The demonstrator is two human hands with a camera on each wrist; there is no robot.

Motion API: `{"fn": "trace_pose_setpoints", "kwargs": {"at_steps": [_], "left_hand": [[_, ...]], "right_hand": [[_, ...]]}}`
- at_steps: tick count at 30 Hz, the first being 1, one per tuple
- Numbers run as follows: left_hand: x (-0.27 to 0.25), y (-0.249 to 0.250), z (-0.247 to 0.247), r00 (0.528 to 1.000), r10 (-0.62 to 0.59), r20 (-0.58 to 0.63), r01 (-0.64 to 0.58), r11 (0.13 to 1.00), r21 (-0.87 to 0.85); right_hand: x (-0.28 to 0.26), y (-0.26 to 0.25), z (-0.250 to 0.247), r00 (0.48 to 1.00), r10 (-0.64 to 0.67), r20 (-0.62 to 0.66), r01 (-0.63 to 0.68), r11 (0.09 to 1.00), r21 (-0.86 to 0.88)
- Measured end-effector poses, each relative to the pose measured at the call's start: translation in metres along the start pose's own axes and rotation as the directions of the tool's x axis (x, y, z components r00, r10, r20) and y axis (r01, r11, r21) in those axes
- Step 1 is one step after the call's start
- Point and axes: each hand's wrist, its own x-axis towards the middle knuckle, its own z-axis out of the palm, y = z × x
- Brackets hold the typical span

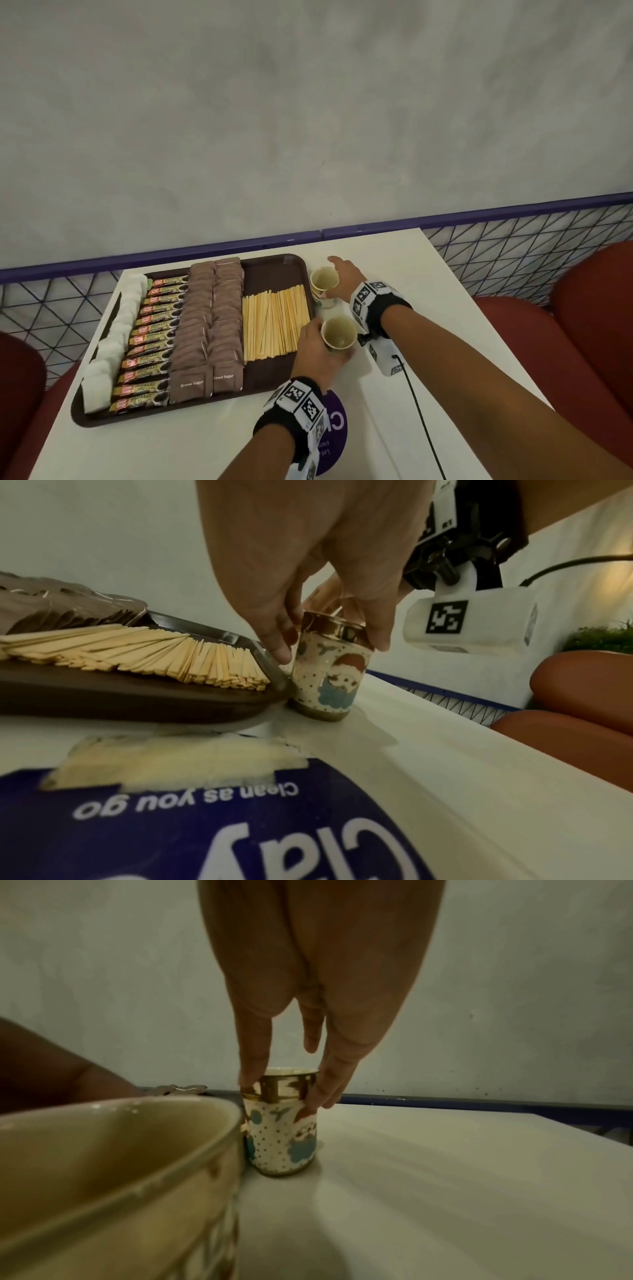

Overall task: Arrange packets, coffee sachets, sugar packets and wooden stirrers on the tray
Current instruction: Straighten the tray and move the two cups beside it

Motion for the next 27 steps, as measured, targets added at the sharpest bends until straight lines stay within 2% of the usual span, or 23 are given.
{"fn": "trace_pose_setpoints", "kwargs": {"at_steps": [3,20,27], "left_hand": [[0.001,0.001,-0.003,0.999,0.037,0.004,-0.037,0.998,0.042],[0.016,0.006,0.0,0.998,-0.005,0.06,0.003,0.999,0.034],[0.02,0.005,-0.001,0.998,-0.041,0.039,0.04,0.999,0.02]], "right_hand": [[0.0,0.0,0.002,1.0,0.005,-0.019,-0.005,1.0,0.013],[-0.002,0.002,0.001,1.0,-0.01,0.002,0.01,1.0,-0.007],[0.0,0.0,0.004,1.0,-0.021,-0.004,0.021,1.0,-0.022]]}}
